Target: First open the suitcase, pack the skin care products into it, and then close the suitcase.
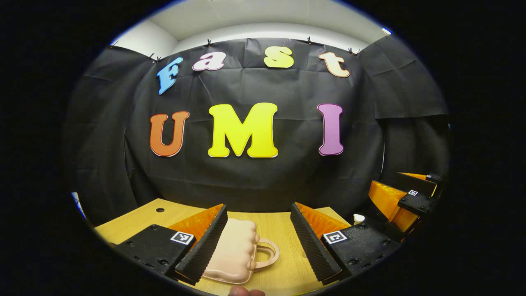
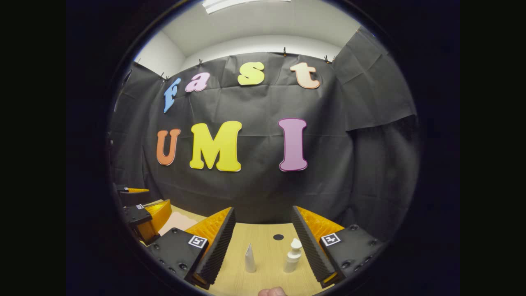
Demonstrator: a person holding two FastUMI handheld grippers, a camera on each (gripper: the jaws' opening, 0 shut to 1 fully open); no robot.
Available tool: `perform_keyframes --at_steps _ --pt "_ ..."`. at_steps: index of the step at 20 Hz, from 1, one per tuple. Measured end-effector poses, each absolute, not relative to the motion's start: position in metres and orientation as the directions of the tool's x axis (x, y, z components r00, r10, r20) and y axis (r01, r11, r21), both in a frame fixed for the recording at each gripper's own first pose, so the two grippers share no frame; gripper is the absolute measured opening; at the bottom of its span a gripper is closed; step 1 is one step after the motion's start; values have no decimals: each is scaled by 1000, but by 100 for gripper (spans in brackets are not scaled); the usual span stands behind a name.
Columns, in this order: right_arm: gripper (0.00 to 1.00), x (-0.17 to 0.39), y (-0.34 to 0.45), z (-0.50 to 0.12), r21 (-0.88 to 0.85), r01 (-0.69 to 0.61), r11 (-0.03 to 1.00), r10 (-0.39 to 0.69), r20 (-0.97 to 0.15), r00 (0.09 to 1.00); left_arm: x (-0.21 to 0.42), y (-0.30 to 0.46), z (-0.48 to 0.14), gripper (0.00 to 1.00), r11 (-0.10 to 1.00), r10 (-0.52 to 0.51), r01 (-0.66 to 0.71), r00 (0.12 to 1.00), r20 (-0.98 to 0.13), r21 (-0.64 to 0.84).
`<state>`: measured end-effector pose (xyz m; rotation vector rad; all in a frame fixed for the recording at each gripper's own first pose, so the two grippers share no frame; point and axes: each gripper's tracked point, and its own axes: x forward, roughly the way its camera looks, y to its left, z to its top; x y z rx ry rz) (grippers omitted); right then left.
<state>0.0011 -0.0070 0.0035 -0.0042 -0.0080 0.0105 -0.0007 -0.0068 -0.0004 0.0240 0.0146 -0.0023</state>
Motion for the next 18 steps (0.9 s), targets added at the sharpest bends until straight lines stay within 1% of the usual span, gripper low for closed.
perform_keyframes --at_steps 1,3,6,8,11,15,16,18 --pt "81 0 -7 5 -10 -12 1000 12 18 1000 0 -6 1 98 1000 2 -1 1000 -16 31" --pt "81 1 -6 6 -15 -18 1000 19 24 1000 1 -3 3 98 999 5 -5 1000 -14 36" --pt "81 1 -3 9 -10 -27 1000 28 28 999 1 -1 12 98 999 8 -8 1000 13 52" --pt "80 1 -2 9 -7 -33 999 33 27 999 0 0 12 98 998 8 -9 1000 17 64" --pt "80 4 -10 8 -16 -21 1000 22 21 1000 3 0 6 98 997 0 -1 1000 11 77" --pt "80 3 -23 5 -35 -11 999 12 21 1000 5 -5 -18 98 997 -40 43 998 -39 63" --pt "81 2 -28 2 -46 -6 999 7 18 1000 6 -10 -31 98 996 -56 60 996 -65 59" --pt "81 -3 -41 -4 -56 15 998 -14 8 1000 9 -20 -61 98 991 -82 96 987 -141 94"
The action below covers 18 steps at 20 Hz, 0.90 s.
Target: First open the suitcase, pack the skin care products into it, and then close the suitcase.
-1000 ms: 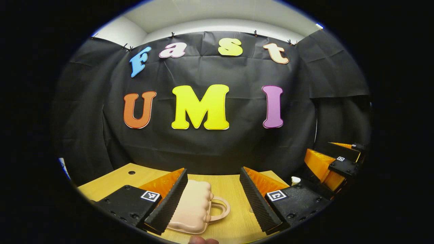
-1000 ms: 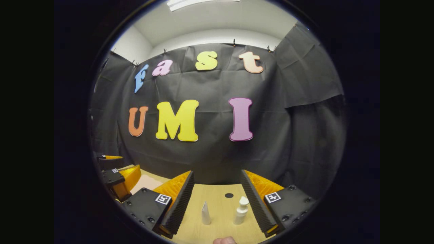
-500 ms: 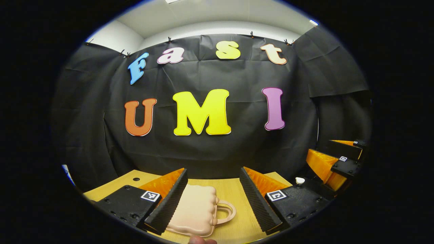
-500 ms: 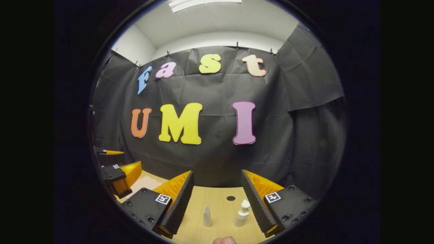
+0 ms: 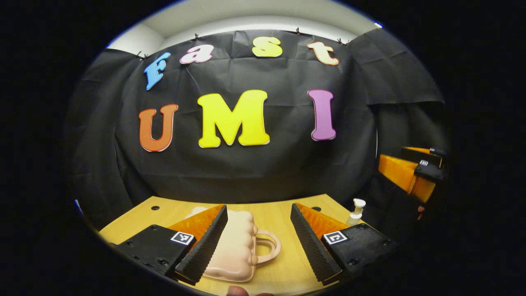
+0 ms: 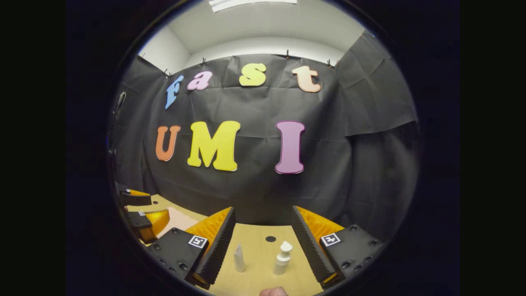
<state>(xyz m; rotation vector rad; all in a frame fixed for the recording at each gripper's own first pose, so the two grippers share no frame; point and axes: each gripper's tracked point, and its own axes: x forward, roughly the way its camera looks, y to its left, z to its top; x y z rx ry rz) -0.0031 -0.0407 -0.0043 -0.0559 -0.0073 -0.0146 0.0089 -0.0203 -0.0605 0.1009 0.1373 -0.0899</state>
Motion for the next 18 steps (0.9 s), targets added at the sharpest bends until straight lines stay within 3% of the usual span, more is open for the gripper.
perform_keyframes --at_steps 5,10,18 --pt "80 -15 -80 -34 -48 80 996 -83 -60 995 27 -45 -137 100 937 -138 220 946 -293 271" --pt "80 -17 -117 -48 -52 148 988 -152 -97 983 47 -44 -198 95 841 -66 264 917 -394 473" --pt "80 -18 -154 -75 -41 226 973 -230 -180 956 69 -37 -251 78 706 -4 367 857 -515 606"
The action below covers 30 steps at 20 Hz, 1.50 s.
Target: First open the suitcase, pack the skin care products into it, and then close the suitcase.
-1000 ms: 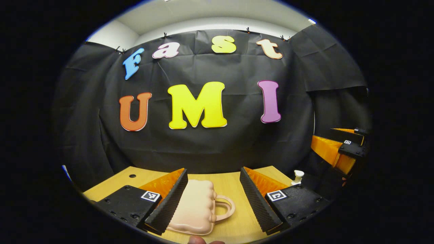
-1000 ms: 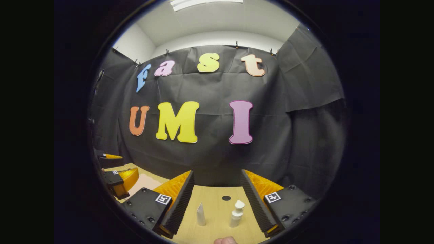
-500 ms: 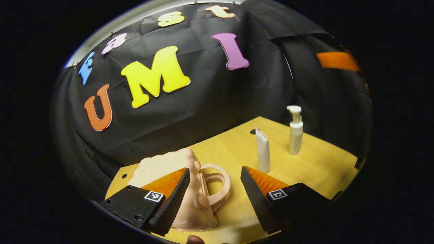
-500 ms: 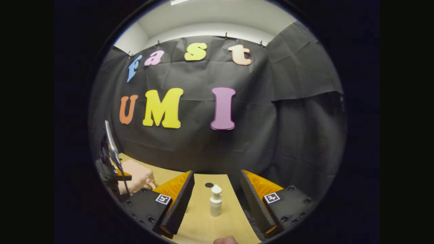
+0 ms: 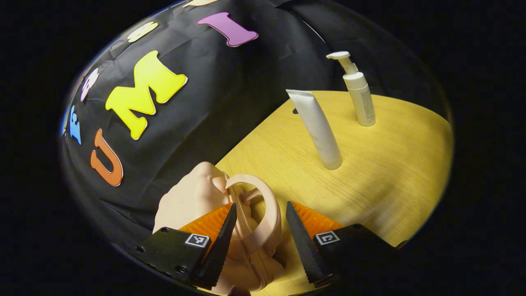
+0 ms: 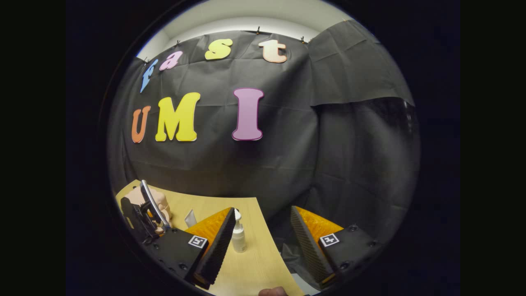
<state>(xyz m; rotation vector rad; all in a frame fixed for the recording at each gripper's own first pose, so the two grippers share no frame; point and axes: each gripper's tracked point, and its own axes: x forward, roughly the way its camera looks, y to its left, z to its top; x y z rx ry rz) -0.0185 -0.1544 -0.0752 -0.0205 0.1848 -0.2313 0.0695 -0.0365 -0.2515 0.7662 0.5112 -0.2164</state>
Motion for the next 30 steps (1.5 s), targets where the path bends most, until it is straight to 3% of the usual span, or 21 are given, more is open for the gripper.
perform_keyframes --at_steps 1,2,4,6,9,10,14,20,24,30 --pt "80 -19 -155 -76 -43 225 974 -229 -181 957 73 -36 -253 75 698 2 368 857 -516 614" --pt "80 -19 -155 -75 -43 222 974 -226 -180 957 75 -35 -255 59 690 9 373 852 -523 620" --pt "80 -20 -153 -78 -44 215 976 -219 -184 958 75 -32 -264 43 691 21 389 832 -554 610" --pt "80 -21 -151 -80 -49 206 977 -212 -191 959 74 -33 -269 35 697 29 398 816 -578 597" --pt "80 -23 -153 -81 -41 208 977 -212 -190 959 72 -35 -267 34 686 42 397 815 -579 609" --pt "80 -23 -153 -80 -37 212 977 -215 -189 958 72 -36 -265 26 681 40 400 816 -576 613" --pt "80 -24 -152 -73 -17 222 975 -221 -167 961 72 -42 -244 14 711 -9 399 829 -560 579" --pt "80 -19 -127 -64 -1 191 982 -189 -145 971 65 -21 -171 5 860 -32 268 878 -478 434" --pt "80 -9 -95 -50 -17 137 990 -138 -117 984 55 16 -104 4 929 -29 165 925 -379 331" --pt "81 0 -38 -20 -73 38 997 -43 -66 997 58 187 -3 3 962 120 -82 984 -133 261"
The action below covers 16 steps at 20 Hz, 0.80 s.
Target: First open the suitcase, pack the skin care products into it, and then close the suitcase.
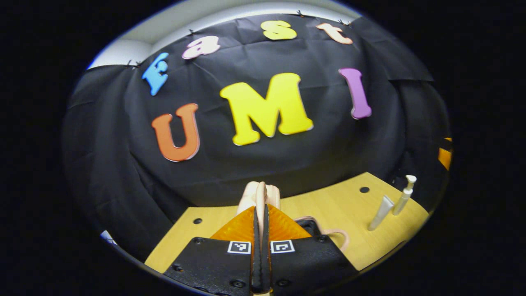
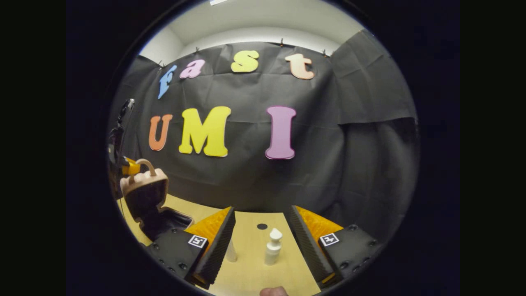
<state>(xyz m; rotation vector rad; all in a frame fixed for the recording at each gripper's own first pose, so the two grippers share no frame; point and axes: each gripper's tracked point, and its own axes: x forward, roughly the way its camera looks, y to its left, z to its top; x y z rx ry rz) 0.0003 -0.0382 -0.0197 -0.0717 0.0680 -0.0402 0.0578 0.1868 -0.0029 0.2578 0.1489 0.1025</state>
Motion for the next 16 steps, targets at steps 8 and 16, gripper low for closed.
perform_keyframes --at_steps 8,16 --pt "80 2 15 -5 -162 -15 987 10 -33 999 44 416 -66 4 938 330 -309 934 -135 156" --pt "80 -9 37 -14 -215 -12 977 -7 -86 996 72 487 -196 4 925 350 -380 864 -361 -12"
